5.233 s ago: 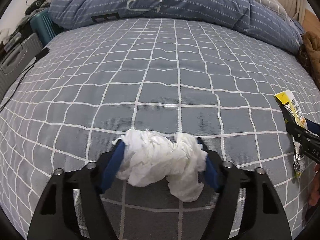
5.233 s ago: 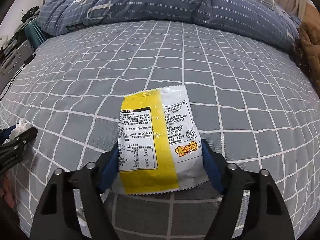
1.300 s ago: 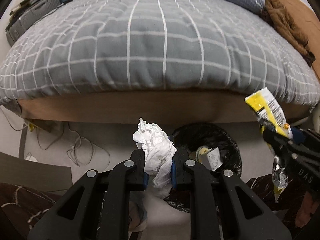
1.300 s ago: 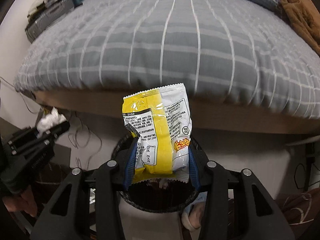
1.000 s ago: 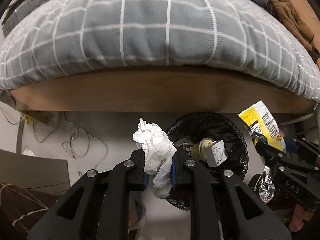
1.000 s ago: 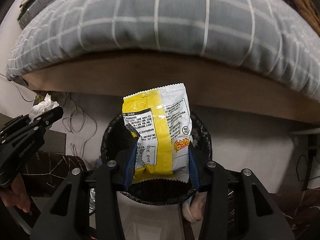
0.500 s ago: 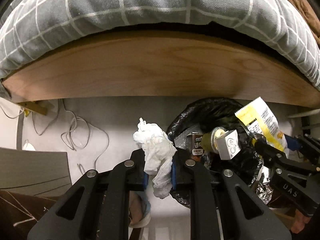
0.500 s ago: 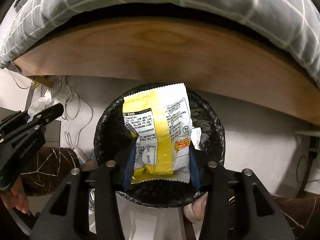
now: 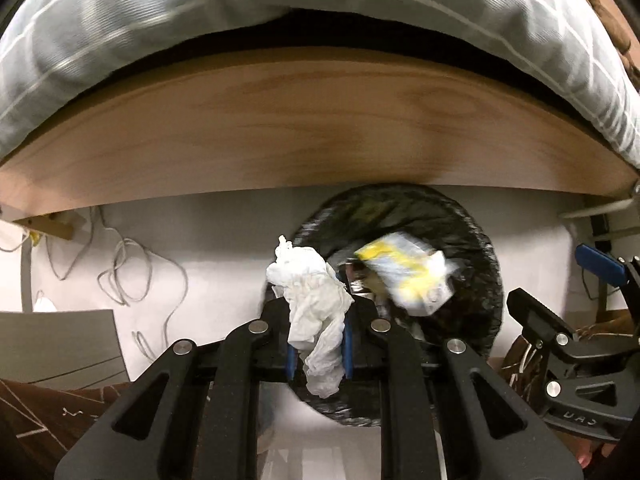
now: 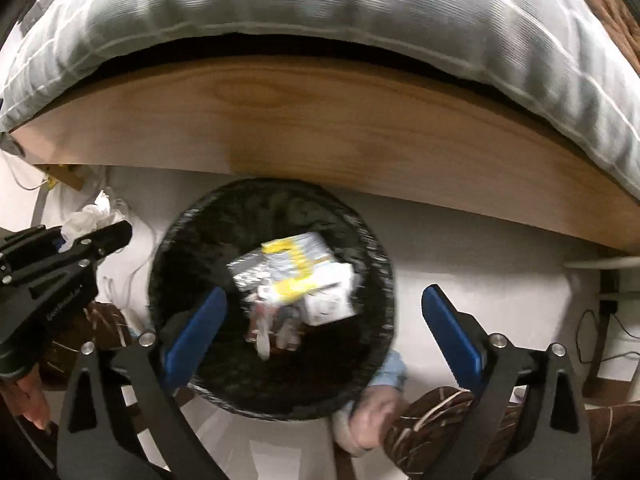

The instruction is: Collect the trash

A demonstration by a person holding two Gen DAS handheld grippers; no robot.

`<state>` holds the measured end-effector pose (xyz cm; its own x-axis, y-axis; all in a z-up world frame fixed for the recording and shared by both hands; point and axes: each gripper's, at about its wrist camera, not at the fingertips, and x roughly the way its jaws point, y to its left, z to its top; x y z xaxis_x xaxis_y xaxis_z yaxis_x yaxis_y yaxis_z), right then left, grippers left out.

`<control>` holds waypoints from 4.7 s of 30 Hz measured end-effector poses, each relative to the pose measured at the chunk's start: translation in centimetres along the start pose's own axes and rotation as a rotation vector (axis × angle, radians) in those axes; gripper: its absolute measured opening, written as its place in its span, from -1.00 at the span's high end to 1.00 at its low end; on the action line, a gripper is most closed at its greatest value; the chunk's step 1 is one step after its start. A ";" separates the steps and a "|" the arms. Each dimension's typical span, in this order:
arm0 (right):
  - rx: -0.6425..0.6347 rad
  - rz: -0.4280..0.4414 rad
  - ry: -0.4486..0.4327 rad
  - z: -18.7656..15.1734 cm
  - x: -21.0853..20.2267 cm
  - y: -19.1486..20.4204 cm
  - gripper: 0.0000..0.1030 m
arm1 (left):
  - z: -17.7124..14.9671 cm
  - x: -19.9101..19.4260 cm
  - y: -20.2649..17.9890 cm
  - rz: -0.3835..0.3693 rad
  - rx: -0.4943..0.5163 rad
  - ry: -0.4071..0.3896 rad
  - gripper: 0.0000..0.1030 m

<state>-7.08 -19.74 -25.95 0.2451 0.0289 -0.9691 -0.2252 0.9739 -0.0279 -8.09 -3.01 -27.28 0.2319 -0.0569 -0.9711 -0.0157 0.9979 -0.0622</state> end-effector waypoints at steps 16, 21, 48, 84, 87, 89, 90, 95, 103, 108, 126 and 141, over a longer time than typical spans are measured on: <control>0.148 -0.100 -0.052 -3.0 -1.7 -9.8 -0.85 | 0.5 0.7 -7.9 -0.077 0.080 0.037 0.70; 0.144 -0.112 -0.064 -3.1 -2.1 -10.0 -0.85 | 0.2 1.1 -8.7 -0.069 0.106 0.046 0.65; 0.088 -0.056 -0.378 1.7 -14.6 -5.4 -0.85 | 2.6 -14.5 -1.1 0.011 -0.010 -0.363 -0.89; 0.114 -0.055 -0.589 0.1 -23.8 -5.6 -0.85 | 0.9 -22.4 -1.1 0.014 0.014 -0.537 -0.89; 0.115 -0.056 -0.588 0.1 -23.7 -5.6 -0.85 | 1.0 -22.4 -1.1 0.014 0.014 -0.535 -0.89; 0.116 -0.054 -0.586 0.1 -23.6 -5.6 -0.85 | 1.0 -22.5 -1.1 0.013 0.016 -0.536 -0.89; 0.117 -0.054 -0.587 0.1 -23.6 -5.6 -0.85 | 0.9 -22.5 -1.1 0.013 0.016 -0.536 -0.89; 0.118 -0.055 -0.588 0.0 -23.6 -5.6 -0.85 | 0.9 -22.5 -1.2 0.013 0.015 -0.535 -0.89; 0.118 -0.057 -0.590 0.1 -23.5 -5.5 -0.85 | 0.9 -22.4 -1.5 0.006 0.021 -0.540 -0.89; 0.117 -0.058 -0.588 0.1 -23.5 -5.5 -0.85 | 1.0 -22.5 -1.7 0.020 0.032 -0.545 -0.89; 0.118 -0.058 -0.585 0.2 -23.2 -5.5 -0.85 | 1.3 -22.2 -1.7 0.029 0.027 -0.522 -0.89; 0.115 -0.056 -0.586 0.1 -23.0 -5.4 -0.85 | 1.3 -22.5 -1.6 0.026 0.014 -0.527 -0.89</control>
<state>-11.37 -25.64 -3.45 0.7402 0.0648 -0.6692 -0.1017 0.9947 -0.0163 -12.01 -3.29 -5.07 0.6895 -0.0133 -0.7242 -0.0157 0.9993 -0.0333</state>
